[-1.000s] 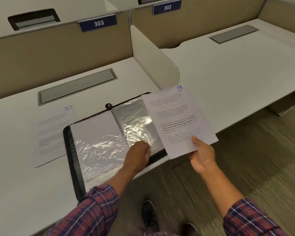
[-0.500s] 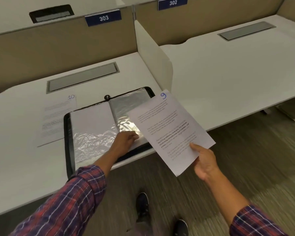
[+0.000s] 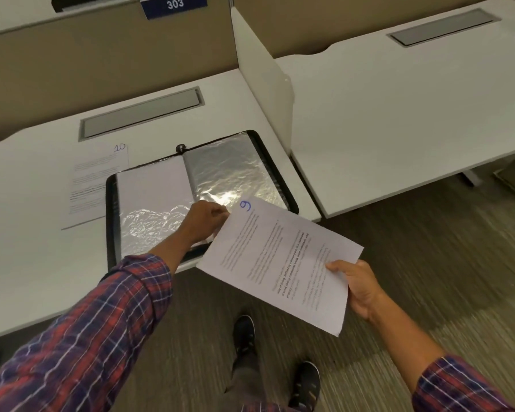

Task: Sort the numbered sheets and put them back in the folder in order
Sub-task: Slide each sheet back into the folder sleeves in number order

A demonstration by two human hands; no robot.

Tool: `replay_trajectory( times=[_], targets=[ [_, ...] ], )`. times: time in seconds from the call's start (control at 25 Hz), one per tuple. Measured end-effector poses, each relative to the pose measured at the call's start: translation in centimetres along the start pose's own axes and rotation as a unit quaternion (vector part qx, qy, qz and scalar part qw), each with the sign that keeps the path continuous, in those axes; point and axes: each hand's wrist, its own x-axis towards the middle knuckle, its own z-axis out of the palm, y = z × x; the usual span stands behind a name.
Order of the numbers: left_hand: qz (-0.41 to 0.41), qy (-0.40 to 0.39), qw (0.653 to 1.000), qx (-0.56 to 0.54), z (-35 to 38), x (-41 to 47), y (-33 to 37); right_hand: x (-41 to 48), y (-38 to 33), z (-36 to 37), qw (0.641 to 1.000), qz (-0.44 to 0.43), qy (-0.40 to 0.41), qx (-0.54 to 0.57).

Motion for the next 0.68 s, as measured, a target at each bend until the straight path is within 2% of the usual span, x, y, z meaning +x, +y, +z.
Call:
replay_trajectory(
  times=[0.24,0.44,0.68],
  targets=[
    [-0.019,-0.012,0.999,0.024,0.0,0.1,0.9,-0.4,-0.1,0.3,0.996,-0.01,-0.015,-0.087],
    [-0.019,0.016,0.999,0.032,0.7,-0.7,2.1,-1.0,0.0,0.5,0.996,-0.012,-0.022,-0.081],
    [-0.019,-0.024,0.998,0.046,0.8,-0.4,2.5,-1.4,-0.4,0.6,0.999,-0.02,-0.004,-0.042]
  ],
)
